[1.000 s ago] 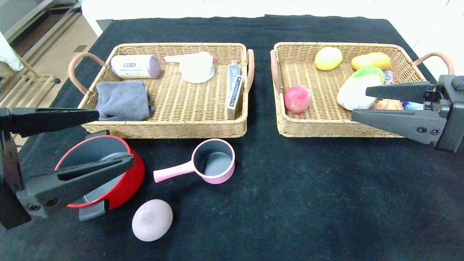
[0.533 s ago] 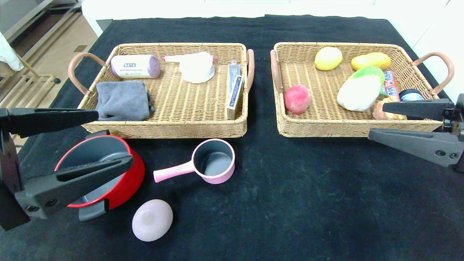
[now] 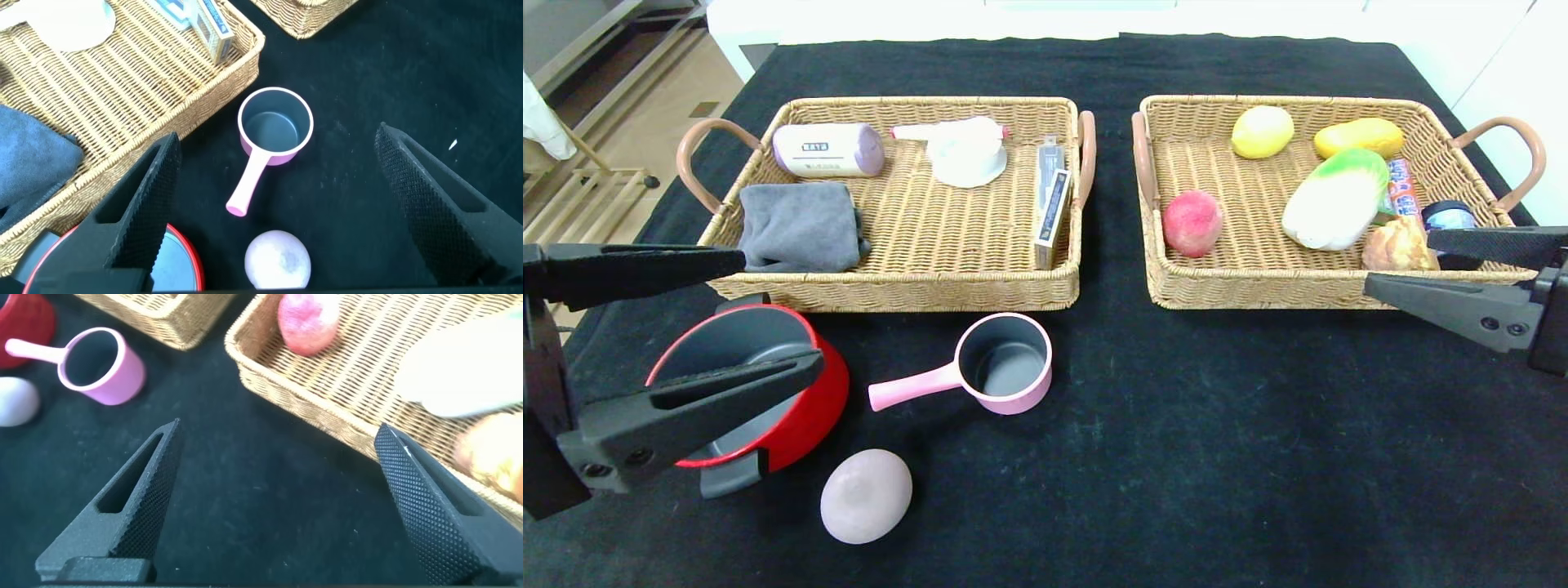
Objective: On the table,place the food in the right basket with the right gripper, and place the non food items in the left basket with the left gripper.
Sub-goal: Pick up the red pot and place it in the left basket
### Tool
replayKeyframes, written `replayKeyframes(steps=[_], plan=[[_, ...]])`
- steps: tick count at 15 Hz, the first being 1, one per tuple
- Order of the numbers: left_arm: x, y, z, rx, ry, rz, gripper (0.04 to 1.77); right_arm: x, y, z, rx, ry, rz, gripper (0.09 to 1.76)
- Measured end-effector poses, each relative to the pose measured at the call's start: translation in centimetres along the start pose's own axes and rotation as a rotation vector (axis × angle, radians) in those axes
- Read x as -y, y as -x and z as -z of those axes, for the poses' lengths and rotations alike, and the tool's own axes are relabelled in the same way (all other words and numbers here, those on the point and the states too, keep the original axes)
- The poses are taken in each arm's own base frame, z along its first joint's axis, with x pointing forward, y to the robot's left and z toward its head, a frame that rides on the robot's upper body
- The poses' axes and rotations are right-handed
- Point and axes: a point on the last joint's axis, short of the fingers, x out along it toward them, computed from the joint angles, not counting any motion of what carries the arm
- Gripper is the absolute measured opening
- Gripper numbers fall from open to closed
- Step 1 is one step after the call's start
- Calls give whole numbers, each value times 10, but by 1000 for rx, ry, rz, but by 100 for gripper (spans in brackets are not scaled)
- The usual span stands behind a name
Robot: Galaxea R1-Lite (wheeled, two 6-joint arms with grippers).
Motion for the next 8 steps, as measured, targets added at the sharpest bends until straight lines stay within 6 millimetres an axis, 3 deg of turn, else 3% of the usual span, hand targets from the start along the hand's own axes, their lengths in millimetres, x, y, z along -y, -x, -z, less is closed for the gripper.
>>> replayKeyframes(steps=[8], plan=[[-1,0,-2,-4,5,-9,172,-2,3,2,0,2,-6,170]])
